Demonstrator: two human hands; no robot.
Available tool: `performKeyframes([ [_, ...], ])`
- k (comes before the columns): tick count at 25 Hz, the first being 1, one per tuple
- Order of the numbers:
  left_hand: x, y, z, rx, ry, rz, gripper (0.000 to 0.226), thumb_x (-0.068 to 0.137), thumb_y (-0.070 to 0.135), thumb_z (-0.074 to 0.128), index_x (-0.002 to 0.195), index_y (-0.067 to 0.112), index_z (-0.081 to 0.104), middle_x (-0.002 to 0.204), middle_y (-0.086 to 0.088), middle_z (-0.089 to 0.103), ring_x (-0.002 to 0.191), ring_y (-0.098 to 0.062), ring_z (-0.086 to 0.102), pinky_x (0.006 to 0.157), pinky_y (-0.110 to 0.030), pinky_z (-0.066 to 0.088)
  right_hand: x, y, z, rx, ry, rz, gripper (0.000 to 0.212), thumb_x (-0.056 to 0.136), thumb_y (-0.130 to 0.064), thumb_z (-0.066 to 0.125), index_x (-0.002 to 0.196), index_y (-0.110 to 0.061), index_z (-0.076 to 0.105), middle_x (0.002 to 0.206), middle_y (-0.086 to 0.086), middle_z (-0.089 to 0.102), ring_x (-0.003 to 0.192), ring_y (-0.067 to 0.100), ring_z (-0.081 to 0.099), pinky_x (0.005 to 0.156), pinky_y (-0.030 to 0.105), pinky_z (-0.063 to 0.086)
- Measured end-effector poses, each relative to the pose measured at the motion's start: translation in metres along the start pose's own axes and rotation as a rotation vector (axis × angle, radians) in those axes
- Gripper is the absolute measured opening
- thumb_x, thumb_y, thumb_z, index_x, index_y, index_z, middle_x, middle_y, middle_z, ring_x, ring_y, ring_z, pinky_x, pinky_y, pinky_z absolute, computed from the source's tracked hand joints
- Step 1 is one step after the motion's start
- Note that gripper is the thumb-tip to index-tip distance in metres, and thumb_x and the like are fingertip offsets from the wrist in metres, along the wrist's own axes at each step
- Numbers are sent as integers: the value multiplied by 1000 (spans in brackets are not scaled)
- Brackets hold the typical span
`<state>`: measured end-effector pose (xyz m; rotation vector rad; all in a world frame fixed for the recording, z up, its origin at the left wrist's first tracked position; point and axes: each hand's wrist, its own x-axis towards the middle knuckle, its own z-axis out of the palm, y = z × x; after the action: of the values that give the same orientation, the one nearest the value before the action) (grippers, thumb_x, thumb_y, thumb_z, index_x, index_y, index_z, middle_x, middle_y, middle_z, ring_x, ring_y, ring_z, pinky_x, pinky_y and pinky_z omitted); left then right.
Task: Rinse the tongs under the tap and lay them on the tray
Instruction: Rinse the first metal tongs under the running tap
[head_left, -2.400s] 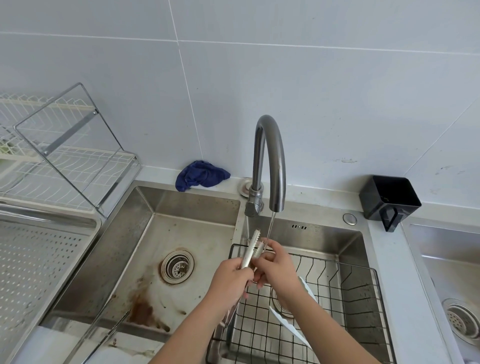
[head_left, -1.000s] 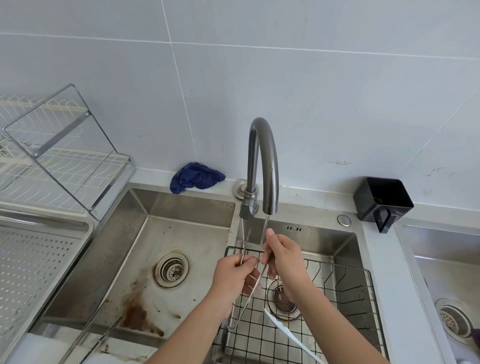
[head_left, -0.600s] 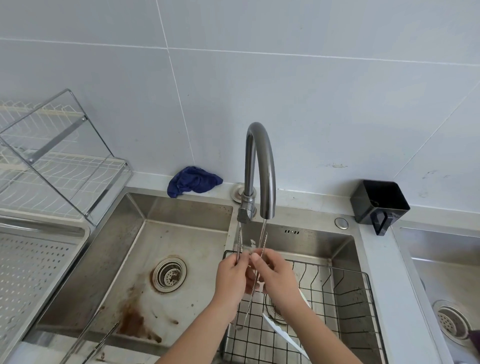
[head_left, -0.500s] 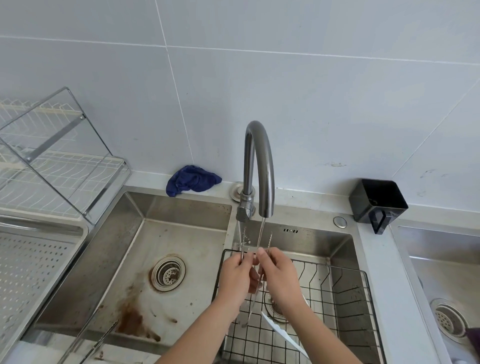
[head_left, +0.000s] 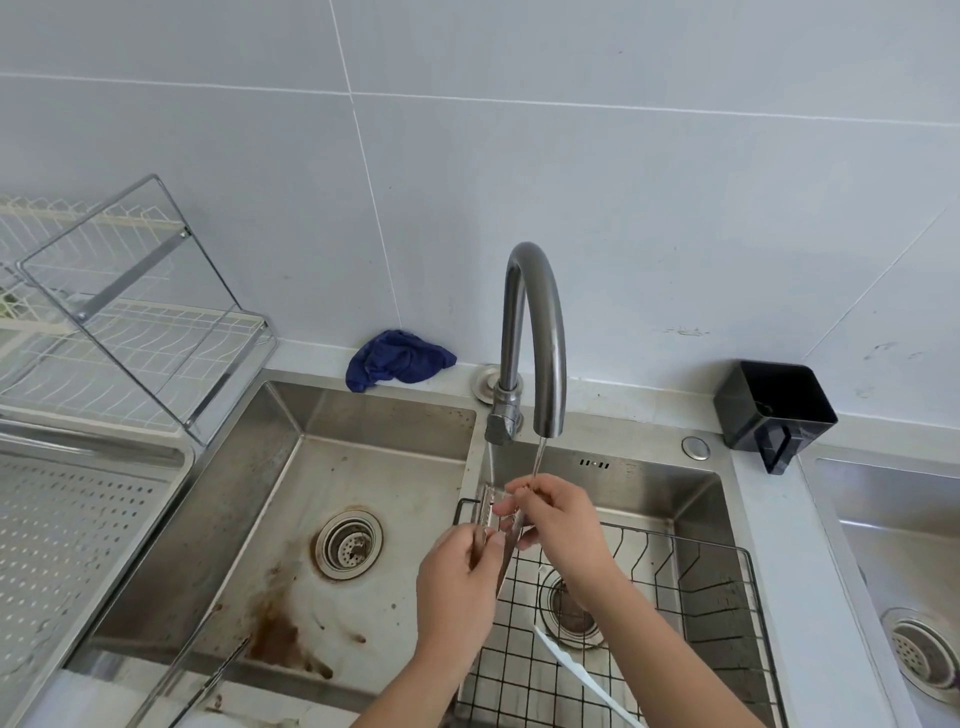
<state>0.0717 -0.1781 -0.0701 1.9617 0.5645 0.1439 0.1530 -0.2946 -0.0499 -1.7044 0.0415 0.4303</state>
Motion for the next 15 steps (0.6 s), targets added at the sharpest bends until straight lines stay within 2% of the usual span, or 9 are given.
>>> performKeyframes([
  [2,-4,3,-5,99,48,117,35,92,27,65,64,16,47,65,1,50,65,-16,50,57,-22,41,1,2,5,-69,61,22,26,104,-20,54,87,-8,70,74,9,78,62,26,73,54,41,61],
  [4,-7,9,-5,142,59,188,39,91,24,66,61,21,41,66,6,47,67,-13,48,57,-19,36,0,3,8,-111,92,28,41,106,-34,52,81,-4,66,67,11,75,54,28,72,48,37,57],
  [6,-5,13,-5,124,78,197,44,91,21,66,60,27,36,64,7,45,64,-11,46,56,-18,35,-1,3,8,59,37,61,31,104,-27,56,86,-5,69,70,9,75,61,26,73,52,37,60],
  [8,1,16,-6,96,88,177,48,91,18,68,59,28,34,62,7,44,62,-11,44,55,-19,34,-5,2,7,221,-34,71,9,97,-8,62,97,-3,70,75,8,75,71,25,74,61,39,62],
  [9,3,18,-6,89,88,185,48,91,18,68,58,27,33,61,7,44,61,-11,44,55,-18,34,-4,2,5,223,-21,54,8,96,-5,62,97,-2,69,73,8,75,71,25,74,60,39,63],
  [13,2,25,-1,105,85,280,50,89,20,69,59,34,32,61,9,43,63,-10,46,56,-14,33,4,-2,5,140,97,36,37,103,-29,57,74,-10,70,60,4,69,53,21,68,45,31,54],
  [15,4,24,0,111,101,277,51,89,19,69,59,35,31,63,9,42,64,-8,47,56,-13,34,5,-2,6,166,16,36,24,96,-18,63,73,-14,70,68,9,70,60,22,68,51,35,55],
])
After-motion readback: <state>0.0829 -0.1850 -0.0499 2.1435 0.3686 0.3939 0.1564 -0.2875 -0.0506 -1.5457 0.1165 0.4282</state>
